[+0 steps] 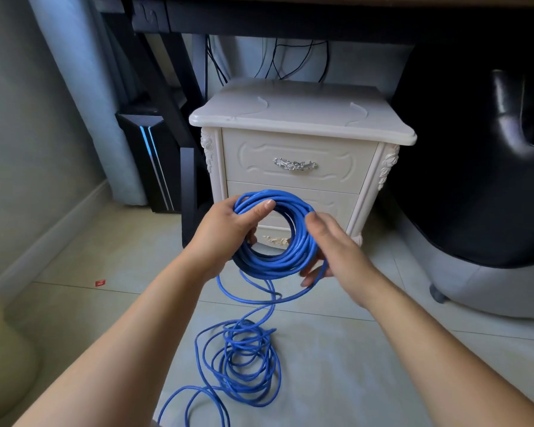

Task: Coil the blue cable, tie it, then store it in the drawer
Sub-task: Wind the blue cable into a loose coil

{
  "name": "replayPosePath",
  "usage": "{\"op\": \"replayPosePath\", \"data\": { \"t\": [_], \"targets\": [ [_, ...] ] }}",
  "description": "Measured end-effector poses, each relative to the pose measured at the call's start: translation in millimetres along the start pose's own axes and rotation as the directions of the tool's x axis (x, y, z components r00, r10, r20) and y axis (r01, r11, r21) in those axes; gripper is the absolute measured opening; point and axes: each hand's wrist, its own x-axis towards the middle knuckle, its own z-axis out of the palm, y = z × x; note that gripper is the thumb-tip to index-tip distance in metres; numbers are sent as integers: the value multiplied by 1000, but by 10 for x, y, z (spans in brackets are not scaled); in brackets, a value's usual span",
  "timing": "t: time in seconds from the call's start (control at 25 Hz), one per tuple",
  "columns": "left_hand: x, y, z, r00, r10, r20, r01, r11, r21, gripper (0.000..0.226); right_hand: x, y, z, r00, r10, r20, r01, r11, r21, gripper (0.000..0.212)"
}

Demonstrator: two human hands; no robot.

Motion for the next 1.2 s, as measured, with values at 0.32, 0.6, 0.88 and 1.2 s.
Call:
{"op": "replayPosePath", "data": {
  "t": [0.32,0.6,0.88,1.2],
  "targets": [
    [-70,-36,322,973,-144,-179,79,942,-326,33,111,178,204,986,123,-113,-62,896,439,30],
    [-59,-31,252,992,-108,70,106,994,23,27,131,52,5,957,55,-286,-13,989,146,37],
    [-102,51,288,945,121,305,-276,797,537,71,77,6,42,961,-259,95,221,519,-826,26],
    [-93,73,397,993,94,-74,-82,984,158,20,211,82,-8,960,-76,-271,39,990,-138,24]
  ]
}}
